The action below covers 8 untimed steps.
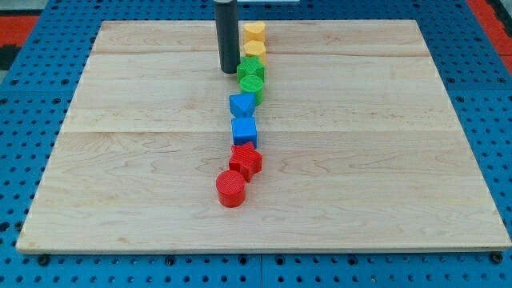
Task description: Separate the red blocks from the line of blocks
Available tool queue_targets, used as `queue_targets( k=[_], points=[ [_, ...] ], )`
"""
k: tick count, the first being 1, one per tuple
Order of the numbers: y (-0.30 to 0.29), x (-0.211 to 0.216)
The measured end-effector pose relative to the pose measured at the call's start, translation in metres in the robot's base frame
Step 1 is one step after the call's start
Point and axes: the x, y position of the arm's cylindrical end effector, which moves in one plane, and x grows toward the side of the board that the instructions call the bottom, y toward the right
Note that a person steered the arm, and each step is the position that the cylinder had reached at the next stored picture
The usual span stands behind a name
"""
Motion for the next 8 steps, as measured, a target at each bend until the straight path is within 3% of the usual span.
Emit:
queue_targets(
  k=[3,4,6,8],
  points=[
    [0.001,0.0],
    [-0.017,0.018],
    [-0.04,0.225],
    [-0.033,0.24]
  ],
)
